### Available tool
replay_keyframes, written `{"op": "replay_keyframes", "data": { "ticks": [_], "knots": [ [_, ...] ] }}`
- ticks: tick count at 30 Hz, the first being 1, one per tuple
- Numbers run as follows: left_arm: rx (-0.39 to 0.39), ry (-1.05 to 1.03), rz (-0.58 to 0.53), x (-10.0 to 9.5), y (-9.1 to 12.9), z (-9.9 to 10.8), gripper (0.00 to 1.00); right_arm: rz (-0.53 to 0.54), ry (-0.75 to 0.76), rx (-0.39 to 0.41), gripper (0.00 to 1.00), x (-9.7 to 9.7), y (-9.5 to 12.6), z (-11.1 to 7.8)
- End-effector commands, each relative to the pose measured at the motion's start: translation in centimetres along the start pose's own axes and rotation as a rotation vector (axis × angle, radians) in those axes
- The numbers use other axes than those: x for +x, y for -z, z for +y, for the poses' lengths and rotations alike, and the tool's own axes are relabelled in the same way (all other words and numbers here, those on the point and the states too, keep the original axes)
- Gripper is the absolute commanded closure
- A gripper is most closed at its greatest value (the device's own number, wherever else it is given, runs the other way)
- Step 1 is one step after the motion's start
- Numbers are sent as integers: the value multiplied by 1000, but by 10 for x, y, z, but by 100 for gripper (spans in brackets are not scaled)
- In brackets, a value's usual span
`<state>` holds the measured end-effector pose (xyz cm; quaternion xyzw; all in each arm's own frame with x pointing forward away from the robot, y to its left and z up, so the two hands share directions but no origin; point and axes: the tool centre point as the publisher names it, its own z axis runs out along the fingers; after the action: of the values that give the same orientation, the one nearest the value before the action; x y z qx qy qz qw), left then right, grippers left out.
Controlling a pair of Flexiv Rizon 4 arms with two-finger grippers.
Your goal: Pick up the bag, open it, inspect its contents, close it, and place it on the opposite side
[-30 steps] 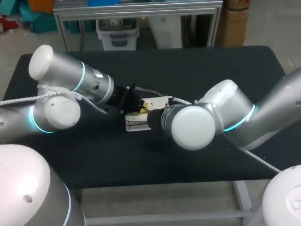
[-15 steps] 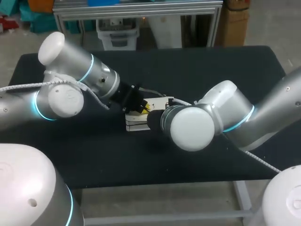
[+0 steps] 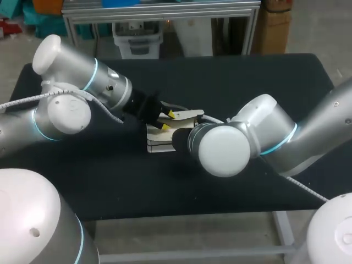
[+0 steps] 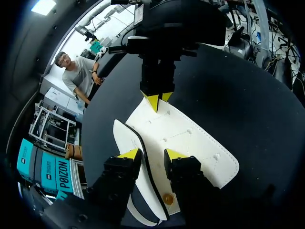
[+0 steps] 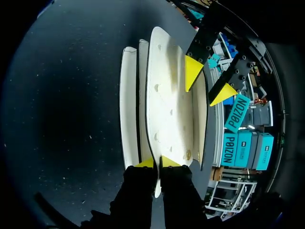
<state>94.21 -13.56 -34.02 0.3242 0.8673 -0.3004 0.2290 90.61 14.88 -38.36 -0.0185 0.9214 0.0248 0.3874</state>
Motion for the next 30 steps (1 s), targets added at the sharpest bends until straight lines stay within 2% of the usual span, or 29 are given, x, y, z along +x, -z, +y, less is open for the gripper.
{"op": "replay_keyframes", "data": {
  "ticks": [1,4,12,13,15,20,25,30],
  "knots": [
    [0,26,-123,2,8,0,61,-9,0,0,100,3,-2,0],
    [-16,48,-190,-7,7,2,63,-10,1,-1,100,2,-2,1],
    [-84,42,-235,-15,-7,7,62,-9,-1,-2,100,2,-2,1],
    [-91,43,-238,-15,-9,7,72,-9,-1,-1,100,2,-2,1],
    [-84,40,-237,-12,-8,7,100,-8,-2,-1,100,2,-2,1],
    [-64,-29,-153,5,-7,-2,100,-6,-8,-1,100,2,-2,0],
    [-60,-84,-29,23,-16,-8,100,-5,-11,1,100,2,-3,0],
    [-58,-77,-7,25,-20,-5,100,-7,-10,4,100,2,-2,0]
  ]
}}
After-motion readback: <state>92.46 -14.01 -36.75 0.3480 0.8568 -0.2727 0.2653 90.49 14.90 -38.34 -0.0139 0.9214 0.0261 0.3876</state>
